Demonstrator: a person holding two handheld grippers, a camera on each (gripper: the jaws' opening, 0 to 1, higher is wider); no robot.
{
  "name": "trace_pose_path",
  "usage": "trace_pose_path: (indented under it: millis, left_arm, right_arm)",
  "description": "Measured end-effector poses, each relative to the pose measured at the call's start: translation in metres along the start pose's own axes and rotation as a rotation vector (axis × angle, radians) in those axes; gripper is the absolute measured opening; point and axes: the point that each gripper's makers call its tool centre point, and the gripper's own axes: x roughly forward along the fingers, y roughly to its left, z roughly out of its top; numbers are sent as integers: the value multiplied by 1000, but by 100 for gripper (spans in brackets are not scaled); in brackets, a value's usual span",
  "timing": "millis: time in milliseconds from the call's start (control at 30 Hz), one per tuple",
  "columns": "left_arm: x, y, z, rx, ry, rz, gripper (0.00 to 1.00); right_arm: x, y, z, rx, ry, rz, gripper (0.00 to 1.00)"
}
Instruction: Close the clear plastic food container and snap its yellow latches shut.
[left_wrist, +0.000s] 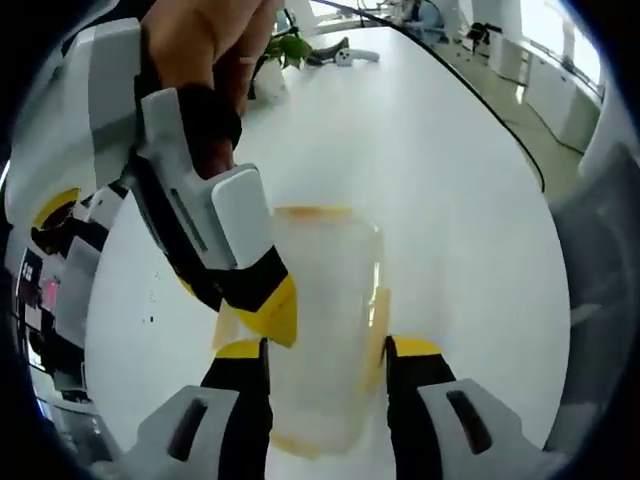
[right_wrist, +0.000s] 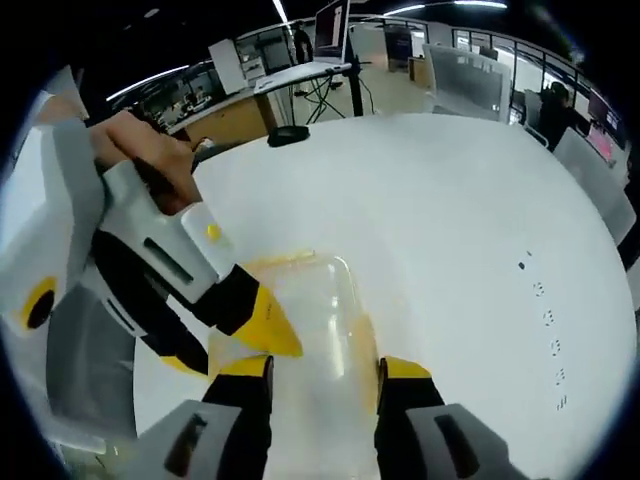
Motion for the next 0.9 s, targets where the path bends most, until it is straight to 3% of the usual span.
trace_pose_path:
  millis: [133,233,300,367,900]
  left_arm:
    - [0,2,0,-11,7,-1,41]
    - [-9,6,-4,-14,21,19,39]
    - [-9,6,-5,-24,30,11,39]
    - [-8,7,-4,-15,29,9,39]
    - [-1,1,2,-5,17,21,41]
  right_arm:
    - [0,-3,-1,0,52,21,32]
    - [1,-1,-4,-11,132,45,30]
    - [0,6,-11,57,183,64,29]
    - [2,0,-6,11,155,64,29]
    - [1,-2,-1,14,118,47,32]
